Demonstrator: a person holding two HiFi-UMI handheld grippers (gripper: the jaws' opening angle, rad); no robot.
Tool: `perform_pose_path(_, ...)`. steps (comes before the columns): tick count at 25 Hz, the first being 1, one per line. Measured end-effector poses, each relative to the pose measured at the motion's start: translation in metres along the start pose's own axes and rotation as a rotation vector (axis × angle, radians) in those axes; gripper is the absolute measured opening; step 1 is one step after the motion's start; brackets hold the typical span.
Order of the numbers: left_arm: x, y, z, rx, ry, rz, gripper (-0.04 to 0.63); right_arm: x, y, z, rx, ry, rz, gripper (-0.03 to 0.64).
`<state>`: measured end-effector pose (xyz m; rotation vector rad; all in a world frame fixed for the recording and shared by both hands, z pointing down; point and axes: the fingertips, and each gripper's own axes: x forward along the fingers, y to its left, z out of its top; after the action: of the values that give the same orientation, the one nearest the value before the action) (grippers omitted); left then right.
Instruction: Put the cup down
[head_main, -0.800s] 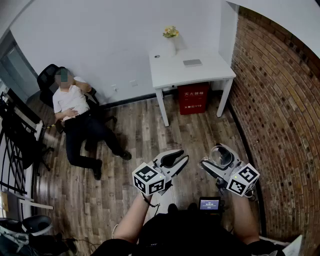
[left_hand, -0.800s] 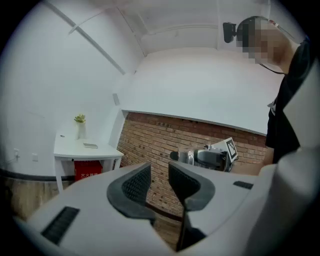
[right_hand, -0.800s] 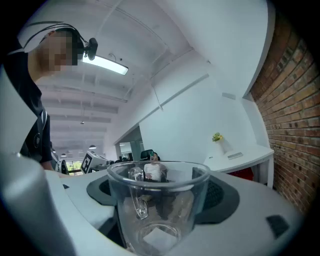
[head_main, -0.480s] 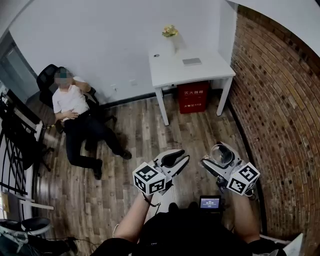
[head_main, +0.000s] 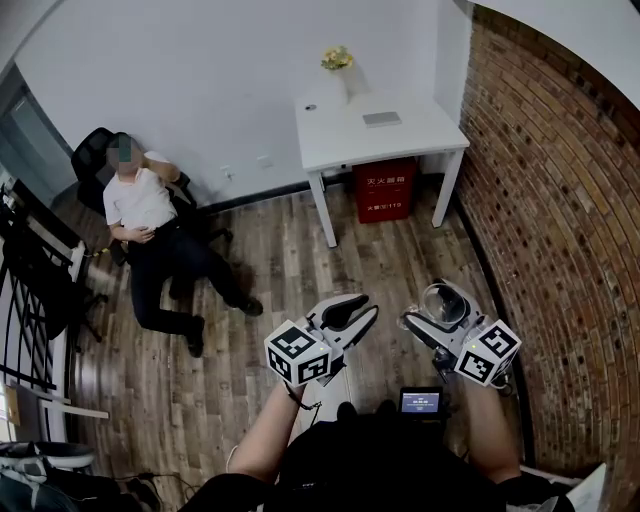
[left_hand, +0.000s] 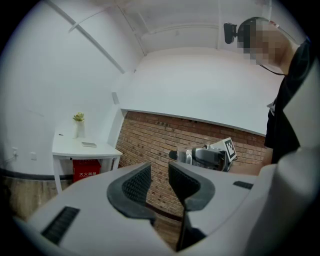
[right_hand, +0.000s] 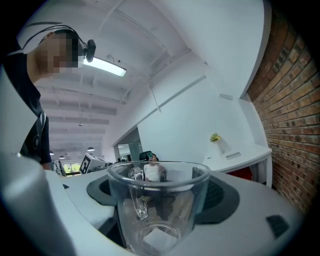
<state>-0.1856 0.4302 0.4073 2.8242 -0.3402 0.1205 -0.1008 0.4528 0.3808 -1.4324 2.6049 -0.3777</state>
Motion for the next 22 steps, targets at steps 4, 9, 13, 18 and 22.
perform_pose_path(4, 0.003, -0.002, 0.001, 0.002, 0.003, 0.002, 0.115, -0.003, 0.000, 0.004, -0.014, 0.000, 0.001, 0.431)
perform_pose_path(9, 0.009, -0.005, 0.001, 0.004, 0.009, 0.004, 0.115, -0.008, -0.007, 0.005, -0.006, 0.000, -0.008, 0.431)
perform_pose_path(13, 0.014, -0.009, -0.004, -0.001, 0.019, 0.004, 0.115, -0.014, -0.013, 0.003, 0.000, 0.001, -0.021, 0.431)
perform_pose_path(18, 0.016, -0.008, -0.007, -0.006, 0.024, 0.011, 0.115, -0.016, -0.016, 0.001, -0.004, 0.009, -0.026, 0.431)
perform_pose_path(22, 0.021, -0.010, -0.008, -0.007, 0.022, 0.016, 0.115, -0.019, -0.019, -0.001, -0.005, 0.015, -0.023, 0.432)
